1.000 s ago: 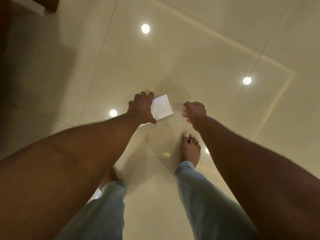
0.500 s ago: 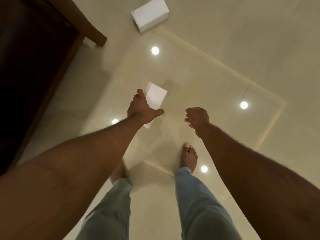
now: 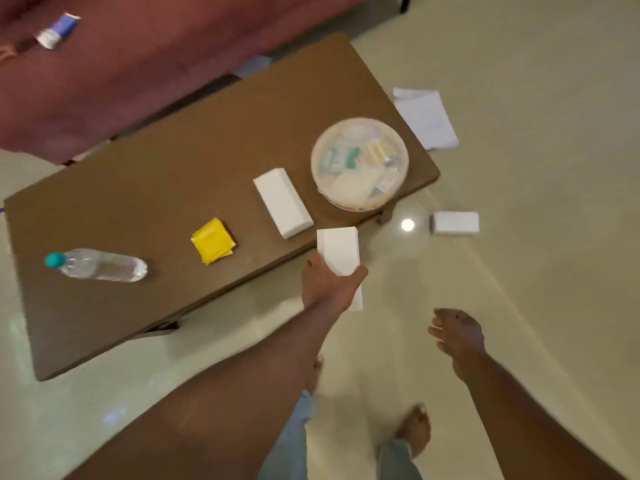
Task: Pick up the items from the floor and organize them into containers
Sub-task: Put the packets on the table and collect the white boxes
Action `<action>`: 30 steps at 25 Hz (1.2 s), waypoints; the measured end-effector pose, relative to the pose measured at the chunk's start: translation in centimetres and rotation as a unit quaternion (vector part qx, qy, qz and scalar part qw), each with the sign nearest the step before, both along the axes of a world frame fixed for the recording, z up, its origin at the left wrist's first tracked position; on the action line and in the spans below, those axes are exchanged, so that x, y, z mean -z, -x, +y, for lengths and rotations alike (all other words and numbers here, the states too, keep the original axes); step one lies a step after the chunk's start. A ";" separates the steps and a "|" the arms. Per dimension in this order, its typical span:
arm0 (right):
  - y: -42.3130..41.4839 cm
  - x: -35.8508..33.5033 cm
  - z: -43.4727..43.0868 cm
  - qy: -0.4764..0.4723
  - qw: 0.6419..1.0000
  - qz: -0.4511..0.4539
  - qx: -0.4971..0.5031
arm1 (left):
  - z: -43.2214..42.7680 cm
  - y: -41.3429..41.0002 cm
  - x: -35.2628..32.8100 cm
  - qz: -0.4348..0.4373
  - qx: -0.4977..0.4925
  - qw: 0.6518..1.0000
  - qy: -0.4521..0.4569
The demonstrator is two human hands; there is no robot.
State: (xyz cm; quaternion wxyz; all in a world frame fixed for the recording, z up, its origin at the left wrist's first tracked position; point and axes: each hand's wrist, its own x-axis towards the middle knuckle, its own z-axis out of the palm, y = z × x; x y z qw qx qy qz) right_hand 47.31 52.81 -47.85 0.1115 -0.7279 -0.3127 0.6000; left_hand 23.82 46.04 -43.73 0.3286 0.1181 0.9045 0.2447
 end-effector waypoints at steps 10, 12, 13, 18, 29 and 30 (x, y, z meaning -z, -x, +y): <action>12.7 -3.2 2.6 -0.029 0.994 -0.025 -0.107 | 6.2 17.0 -0.5 -0.009 -0.164 0.985 0.050; 13.0 -2.6 2.3 -0.020 0.993 -0.037 -0.113 | 7.1 18.5 -0.4 -0.006 -0.162 0.985 0.062; 13.0 -2.2 2.1 -0.015 0.993 -0.044 -0.113 | 7.4 18.9 -0.2 -0.007 -0.155 0.985 0.070; 12.0 -1.4 1.3 0.004 0.992 -0.060 -0.114 | 7.3 18.2 1.1 -0.001 -0.129 0.986 0.105; 10.6 -1.1 2.6 0.017 0.989 -0.063 -0.131 | 8.7 18.2 2.0 -0.007 -0.136 0.984 0.111; 10.5 -1.2 2.6 0.020 0.989 -0.064 -0.131 | 8.7 18.2 2.1 -0.014 -0.138 0.984 0.112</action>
